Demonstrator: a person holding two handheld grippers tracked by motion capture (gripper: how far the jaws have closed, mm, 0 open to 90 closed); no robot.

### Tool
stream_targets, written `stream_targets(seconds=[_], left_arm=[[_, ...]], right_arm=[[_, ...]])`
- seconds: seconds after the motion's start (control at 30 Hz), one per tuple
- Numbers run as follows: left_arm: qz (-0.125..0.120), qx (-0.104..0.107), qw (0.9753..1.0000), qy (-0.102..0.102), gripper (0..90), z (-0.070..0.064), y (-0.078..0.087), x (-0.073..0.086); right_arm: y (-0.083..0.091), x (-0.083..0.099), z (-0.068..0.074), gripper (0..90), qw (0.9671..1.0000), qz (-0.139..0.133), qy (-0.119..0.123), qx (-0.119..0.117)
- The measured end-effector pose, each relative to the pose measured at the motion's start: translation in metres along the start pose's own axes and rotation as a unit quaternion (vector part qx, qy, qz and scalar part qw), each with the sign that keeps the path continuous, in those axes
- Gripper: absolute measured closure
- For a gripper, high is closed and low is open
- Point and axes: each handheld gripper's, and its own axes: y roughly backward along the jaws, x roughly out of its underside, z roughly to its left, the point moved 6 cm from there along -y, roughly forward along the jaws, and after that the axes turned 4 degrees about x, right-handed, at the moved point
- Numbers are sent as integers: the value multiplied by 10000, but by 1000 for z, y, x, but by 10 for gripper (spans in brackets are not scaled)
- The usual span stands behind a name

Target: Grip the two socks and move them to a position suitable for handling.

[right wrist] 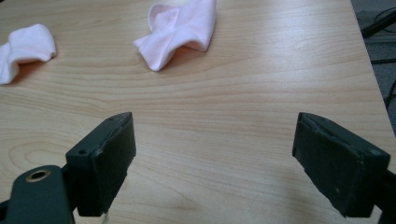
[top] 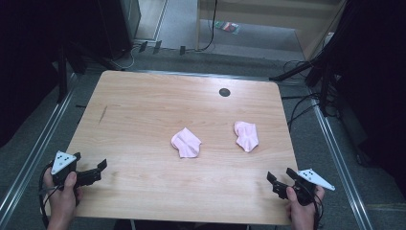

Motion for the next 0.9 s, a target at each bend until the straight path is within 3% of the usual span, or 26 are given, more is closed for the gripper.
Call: stream_targets(seconds=[0.13,0.3,0.4,0.53,0.63,0.9], left_arm=[[-1,-49,10000,-4,0,0,0,0],[-11,-48,10000,40,0,1,0,0],[-3,-31,10000,46,0,1,0,0],[16,-50,10000,33,0,1,-1,0],[10,-4,10000,47,0,1,-1,-1],[-2,-4,10000,72,0,1,-1,-1]], right_arm=[[5,-7,0,134,9996,-153,-193,-114],[7,-13,7,134,9996,-186,-186,-60],[5,-21,19,135,9999,-155,33,-15],[2,-32,31,134,9998,-179,121,-37],[-9,-44,46,138,9995,-105,286,-104],[-32,-61,56,186,9994,27,348,66]])
